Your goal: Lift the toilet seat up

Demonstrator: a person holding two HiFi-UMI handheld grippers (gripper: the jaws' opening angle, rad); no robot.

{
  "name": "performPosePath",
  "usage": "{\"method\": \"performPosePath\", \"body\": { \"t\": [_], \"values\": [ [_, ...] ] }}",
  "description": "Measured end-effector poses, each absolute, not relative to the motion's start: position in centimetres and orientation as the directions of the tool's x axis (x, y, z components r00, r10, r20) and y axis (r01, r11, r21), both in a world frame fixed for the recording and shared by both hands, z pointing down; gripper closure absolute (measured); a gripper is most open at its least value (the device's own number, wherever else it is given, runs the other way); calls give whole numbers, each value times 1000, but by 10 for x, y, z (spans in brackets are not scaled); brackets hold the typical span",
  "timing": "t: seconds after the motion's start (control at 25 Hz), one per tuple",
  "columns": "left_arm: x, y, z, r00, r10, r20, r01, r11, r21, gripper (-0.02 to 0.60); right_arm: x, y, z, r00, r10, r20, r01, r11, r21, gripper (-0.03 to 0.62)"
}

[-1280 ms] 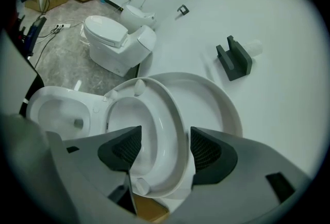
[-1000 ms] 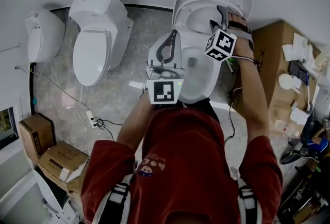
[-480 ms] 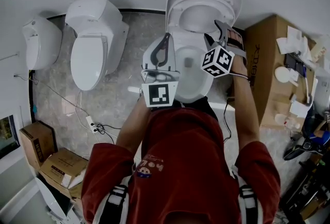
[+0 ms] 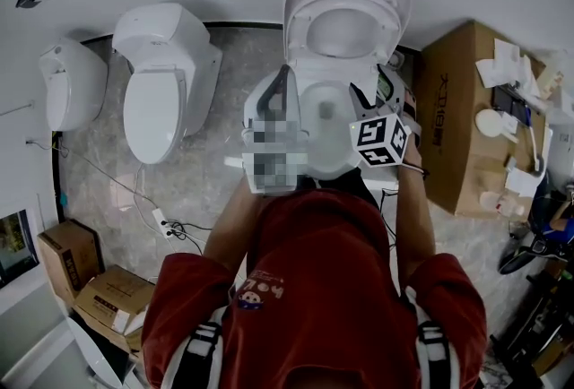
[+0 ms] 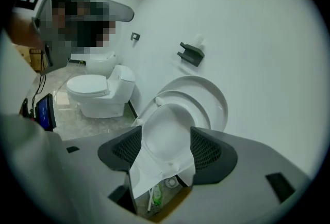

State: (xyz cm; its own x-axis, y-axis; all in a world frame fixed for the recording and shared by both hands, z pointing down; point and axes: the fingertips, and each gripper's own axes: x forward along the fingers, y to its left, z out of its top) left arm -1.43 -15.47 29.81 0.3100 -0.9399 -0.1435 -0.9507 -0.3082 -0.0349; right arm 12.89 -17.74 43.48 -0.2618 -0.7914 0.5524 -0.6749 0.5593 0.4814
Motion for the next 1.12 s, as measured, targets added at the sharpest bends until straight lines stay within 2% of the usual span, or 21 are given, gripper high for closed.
{"method": "performPosePath", "body": {
  "t": [0.36,0.68,1.12],
  "values": [
    [-7,-149,294,342,-933,-115,-940,-339,-51,574,132,-145,408,-321,-820,474,-799,503,329,341],
    [-5,-147,284,335,-935,-113,-942,-331,-56,574,132,-128,359,-408,-841,356,-857,487,169,341],
    [-9,-149,279,318,-943,-97,-947,-311,-75,574,140,-125,306,-430,-881,197,-884,455,104,341]
  ]
}}
